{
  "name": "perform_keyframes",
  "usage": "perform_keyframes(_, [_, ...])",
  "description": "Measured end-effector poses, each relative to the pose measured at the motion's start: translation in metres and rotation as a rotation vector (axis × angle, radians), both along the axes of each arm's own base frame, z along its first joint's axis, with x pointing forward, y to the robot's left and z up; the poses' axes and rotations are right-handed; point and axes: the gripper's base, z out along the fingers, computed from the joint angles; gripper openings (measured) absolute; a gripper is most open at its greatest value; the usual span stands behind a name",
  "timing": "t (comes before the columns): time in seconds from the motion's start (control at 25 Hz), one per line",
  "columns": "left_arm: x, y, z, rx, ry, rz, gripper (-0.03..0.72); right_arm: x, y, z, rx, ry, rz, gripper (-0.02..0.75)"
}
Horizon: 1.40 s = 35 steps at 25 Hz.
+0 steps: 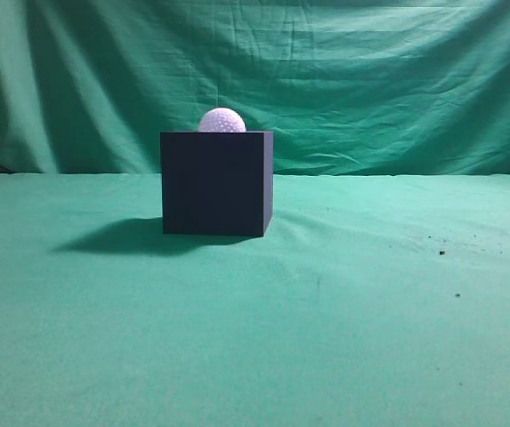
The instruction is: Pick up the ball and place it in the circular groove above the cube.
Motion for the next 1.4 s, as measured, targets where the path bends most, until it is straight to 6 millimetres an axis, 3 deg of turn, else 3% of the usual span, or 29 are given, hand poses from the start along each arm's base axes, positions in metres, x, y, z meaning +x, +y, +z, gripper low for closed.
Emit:
perform_keyframes(0.2, [0.0,0.0,0.0,0.0,0.0,0.0,0.0,-0.052,-0.043,-0.004,0.045,-0.076,-0.029,0.0])
perform_keyframes(0.36, [0.0,0.0,0.0,0.0,0.0,0.0,0.0,-0.085,-0.07,-0.023,0.117,-0.134,-0.053,0.0])
perform_keyframes(0.56, [0.0,0.0,0.0,0.0,0.0,0.0,0.0,-0.117,-0.092,-0.046,0.221,-0.224,-0.053,0.0])
perform_keyframes(0.8, [0.0,0.0,0.0,0.0,0.0,0.0,0.0,-0.148,-0.114,-0.058,0.319,-0.305,-0.05,0.0])
perform_keyframes(0.96, [0.0,0.0,0.0,0.0,0.0,0.0,0.0,-0.155,-0.12,-0.064,0.317,-0.305,-0.05,0.0])
perform_keyframes(1.2, [0.0,0.0,0.0,0.0,0.0,0.0,0.0,-0.147,-0.118,-0.098,0.3,-0.367,-0.044,0.0])
perform_keyframes(1.4, [0.0,0.0,0.0,0.0,0.0,0.0,0.0,-0.146,-0.133,-0.13,0.338,-0.481,-0.198,0.0])
